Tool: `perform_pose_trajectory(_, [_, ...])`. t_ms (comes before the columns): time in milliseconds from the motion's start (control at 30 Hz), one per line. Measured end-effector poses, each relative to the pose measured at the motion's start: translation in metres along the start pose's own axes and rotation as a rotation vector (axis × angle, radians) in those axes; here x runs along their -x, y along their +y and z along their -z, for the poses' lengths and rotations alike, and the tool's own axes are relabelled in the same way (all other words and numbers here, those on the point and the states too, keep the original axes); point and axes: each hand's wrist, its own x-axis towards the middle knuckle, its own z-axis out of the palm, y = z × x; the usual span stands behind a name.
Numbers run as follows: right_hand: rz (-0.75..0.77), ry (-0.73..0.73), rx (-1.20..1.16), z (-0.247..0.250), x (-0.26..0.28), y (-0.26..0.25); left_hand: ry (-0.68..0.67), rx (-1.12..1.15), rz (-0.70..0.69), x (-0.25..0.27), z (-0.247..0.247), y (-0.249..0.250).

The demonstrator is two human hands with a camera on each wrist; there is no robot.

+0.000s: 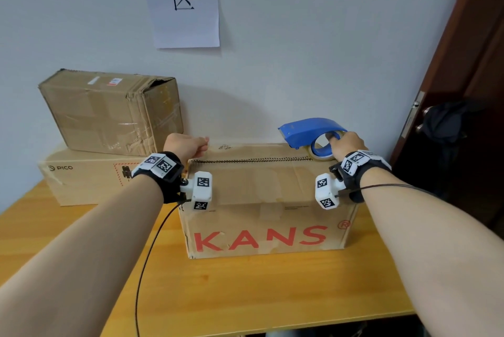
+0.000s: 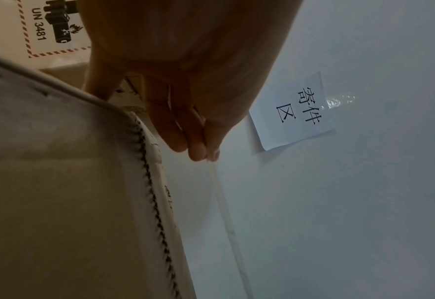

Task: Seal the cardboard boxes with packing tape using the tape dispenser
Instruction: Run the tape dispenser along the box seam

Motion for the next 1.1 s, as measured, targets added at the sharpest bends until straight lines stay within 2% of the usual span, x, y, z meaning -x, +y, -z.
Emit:
perform_pose_trajectory(300, [0.015, 0.008, -0.026, 0.001, 0.001, 0.004, 0.027, -0.003, -0.004, -0.005, -0.002, -0.001])
perform_pose_trajectory(400, [0.020, 0.020, -0.025, 0.000, 0.001, 0.007, 0.071, 0.072, 0.090, -0.009, 0.009, -0.006])
perform_pose_trajectory(567, [0.003, 0.035, -0.059, 0.000, -0.001, 0.010, 0.054, 0.200, 0.199, -0.010, 0.022, -0.005])
perform_pose_trajectory(700, [-0.065, 0.069, -0.163, 0.004, -0.004, 0.024, 0.133, 0.261, 0.271, -0.014, 0.034, -0.014])
perform_pose_trajectory(1100, [-0.060, 0.047, -0.132, 0.003, -0.008, 0.018, 0.125, 0.208, 0.218, -0.012, 0.034, -0.015])
